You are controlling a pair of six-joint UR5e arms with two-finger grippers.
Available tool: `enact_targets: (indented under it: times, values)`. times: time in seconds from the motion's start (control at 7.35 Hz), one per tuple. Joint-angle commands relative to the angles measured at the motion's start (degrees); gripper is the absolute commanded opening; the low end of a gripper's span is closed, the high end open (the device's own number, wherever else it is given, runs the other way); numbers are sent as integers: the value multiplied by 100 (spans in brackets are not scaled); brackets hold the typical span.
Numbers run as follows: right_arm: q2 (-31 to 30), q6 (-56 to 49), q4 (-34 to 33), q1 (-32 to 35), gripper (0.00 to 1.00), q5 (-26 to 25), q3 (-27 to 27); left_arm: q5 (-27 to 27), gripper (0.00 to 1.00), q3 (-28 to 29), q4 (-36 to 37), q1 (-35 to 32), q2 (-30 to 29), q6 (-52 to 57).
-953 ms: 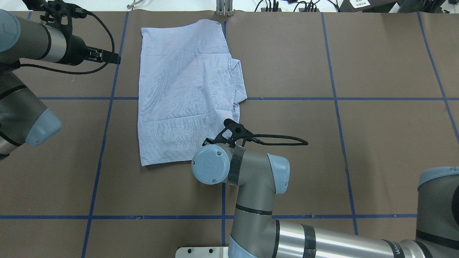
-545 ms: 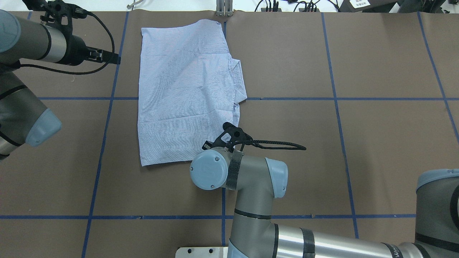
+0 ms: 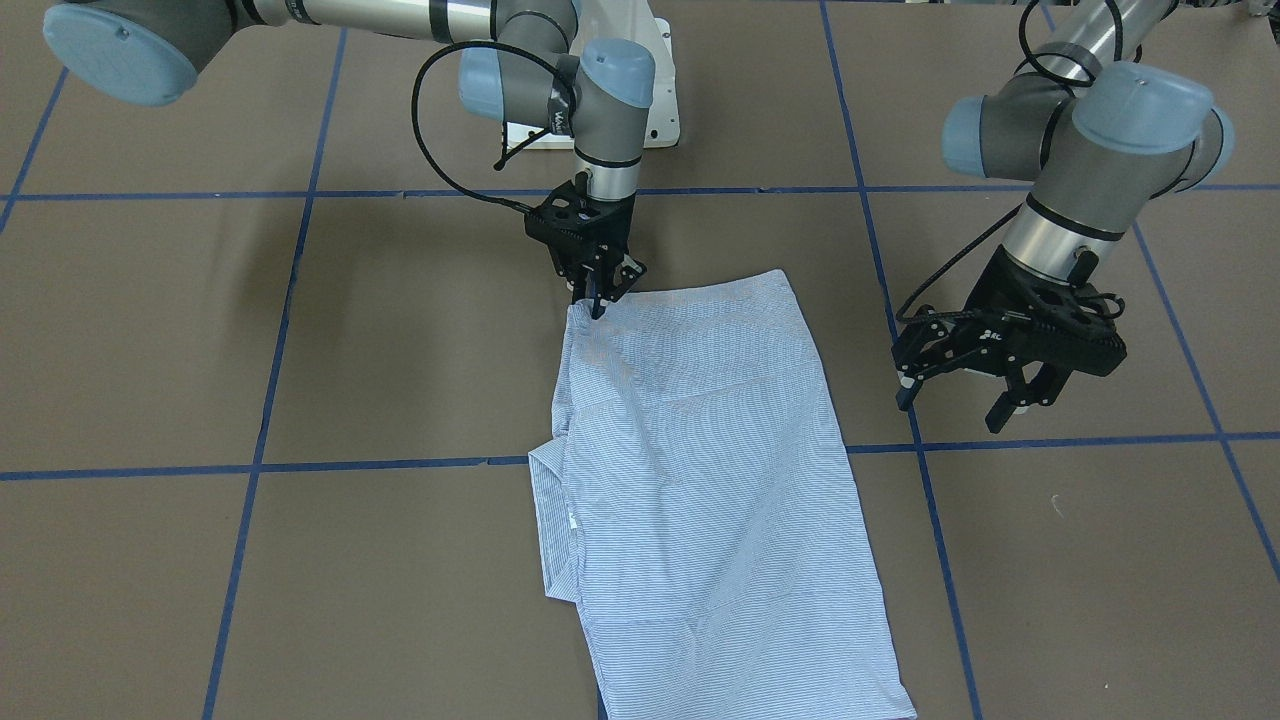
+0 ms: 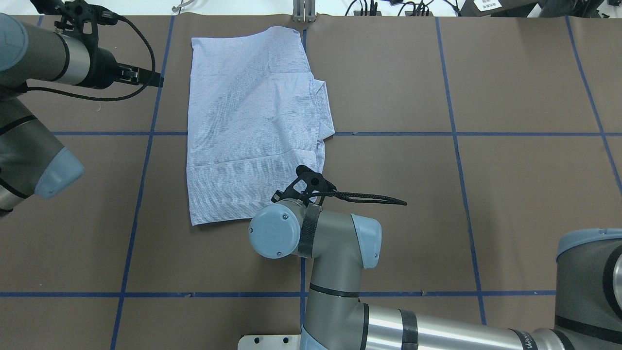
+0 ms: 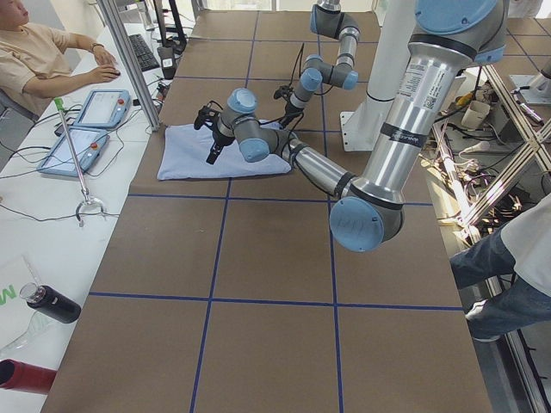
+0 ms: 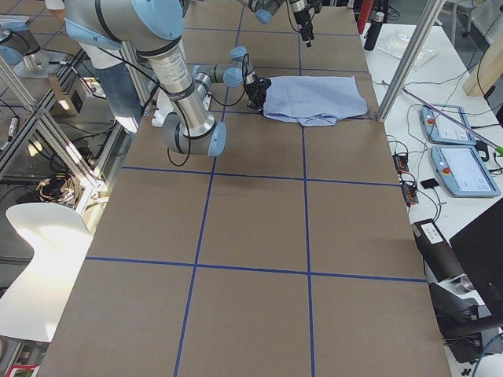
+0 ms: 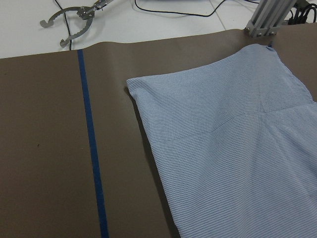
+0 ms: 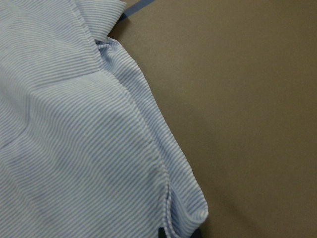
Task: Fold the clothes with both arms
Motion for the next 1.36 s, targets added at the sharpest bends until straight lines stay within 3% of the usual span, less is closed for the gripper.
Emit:
enact_targets:
  times: [0.0,0.27,0.54,0.95,1.23]
  values:
    - [13,-24,-3,9,0,-10,57,3,100,0,0,3,0,0]
    - [-126,-86,-38,96,0,-19,486,-14,100,-17,-78,46,113,-166]
    - [-539,-130,-47,158,0,-19,1171,125,100,-254,-655,606,569,-1382]
    - [-741,-253,-56,290,0,7,1515,1641,100,-518,-1011,2299,747,-3956]
    - [-813,-253,-56,290,0,-10,1587,2084,95,-597,-1002,3014,747,-5110]
